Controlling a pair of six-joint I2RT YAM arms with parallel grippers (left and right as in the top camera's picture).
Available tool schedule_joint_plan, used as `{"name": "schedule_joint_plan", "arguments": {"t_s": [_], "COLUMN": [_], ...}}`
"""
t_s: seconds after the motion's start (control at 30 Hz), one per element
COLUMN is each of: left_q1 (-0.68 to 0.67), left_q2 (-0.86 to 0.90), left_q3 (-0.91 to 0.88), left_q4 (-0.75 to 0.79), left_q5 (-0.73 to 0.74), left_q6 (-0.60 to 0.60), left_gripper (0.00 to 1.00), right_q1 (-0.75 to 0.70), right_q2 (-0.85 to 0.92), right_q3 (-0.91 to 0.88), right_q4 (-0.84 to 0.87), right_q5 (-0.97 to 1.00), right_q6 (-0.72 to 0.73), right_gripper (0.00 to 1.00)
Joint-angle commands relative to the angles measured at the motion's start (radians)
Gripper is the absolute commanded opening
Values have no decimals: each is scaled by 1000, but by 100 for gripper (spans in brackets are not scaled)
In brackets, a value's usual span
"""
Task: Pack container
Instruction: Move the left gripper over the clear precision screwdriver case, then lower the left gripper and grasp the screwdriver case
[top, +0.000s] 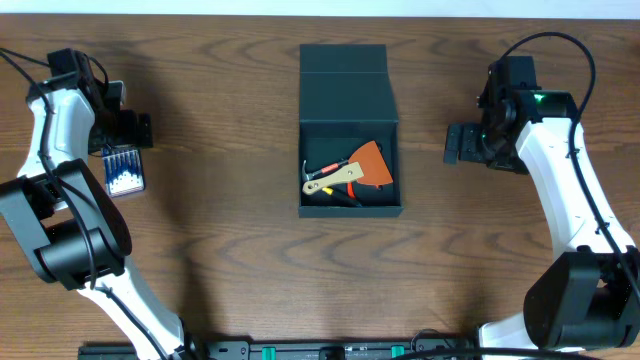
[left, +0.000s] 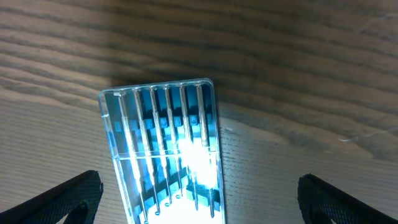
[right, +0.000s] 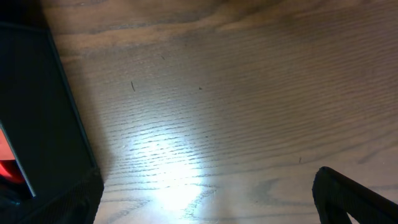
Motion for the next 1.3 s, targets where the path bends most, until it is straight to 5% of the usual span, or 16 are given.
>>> {"name": "schedule_joint_plan", "arguments": {"t_s": [0.0,1.27], "left_q1": [18,43], "left_q2": [12,13], "left_q3": [-16,-203], "left_q4": [6,185], "left_q5": [-1,-1], "left_q6": [-6,-10], "left_gripper": [99,99], "right_q1": [-9,-9], "right_q2": [6,6], "right_q3": [-6,-6], "right_q4": [2,-16], "right_q5": [10,3], "right_q6": [-11,-11], "right_gripper": [99,99]}}
